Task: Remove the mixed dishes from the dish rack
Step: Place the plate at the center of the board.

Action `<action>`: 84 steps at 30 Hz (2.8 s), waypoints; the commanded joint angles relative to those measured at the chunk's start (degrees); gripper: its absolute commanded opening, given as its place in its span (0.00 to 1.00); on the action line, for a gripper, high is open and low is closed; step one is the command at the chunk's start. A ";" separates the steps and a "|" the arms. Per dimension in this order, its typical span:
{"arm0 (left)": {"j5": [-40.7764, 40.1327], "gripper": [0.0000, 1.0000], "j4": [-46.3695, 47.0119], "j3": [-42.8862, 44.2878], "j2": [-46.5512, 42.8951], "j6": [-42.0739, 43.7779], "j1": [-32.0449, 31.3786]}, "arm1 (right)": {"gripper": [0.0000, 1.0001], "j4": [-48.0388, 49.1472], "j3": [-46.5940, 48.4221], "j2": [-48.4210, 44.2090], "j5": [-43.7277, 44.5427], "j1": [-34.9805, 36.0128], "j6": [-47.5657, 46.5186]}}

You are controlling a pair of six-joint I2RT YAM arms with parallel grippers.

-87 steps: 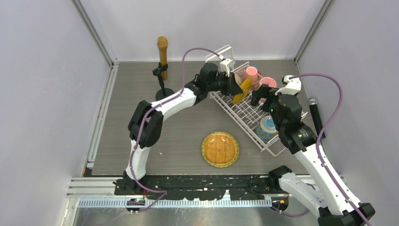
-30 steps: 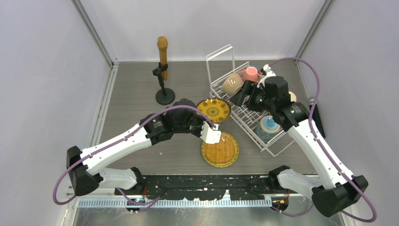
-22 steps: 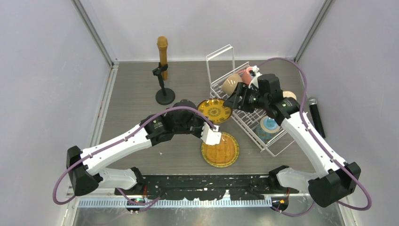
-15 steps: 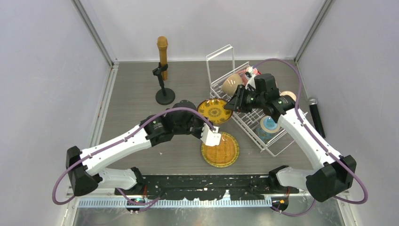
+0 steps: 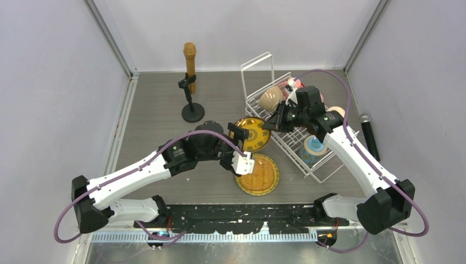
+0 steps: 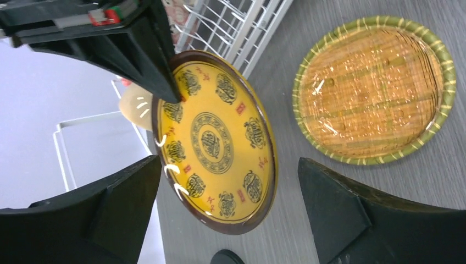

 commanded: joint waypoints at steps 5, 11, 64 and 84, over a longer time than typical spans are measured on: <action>4.65 1.00 10.92 -5.22 -7.31 -6.71 0.12 | 0.00 2.00 -0.45 -4.41 2.30 0.09 -3.31; 4.12 1.00 21.33 -6.62 -5.41 -27.44 0.97 | 0.00 -1.91 -3.81 -8.21 6.27 0.08 -12.37; -14.31 1.00 36.23 -19.16 -5.81 -72.47 22.22 | 0.33 14.14 -30.75 -9.79 8.83 5.87 -10.11; -12.50 1.00 36.05 -19.24 -6.52 -72.38 22.29 | 0.87 9.76 -25.96 -12.92 7.41 6.06 -11.76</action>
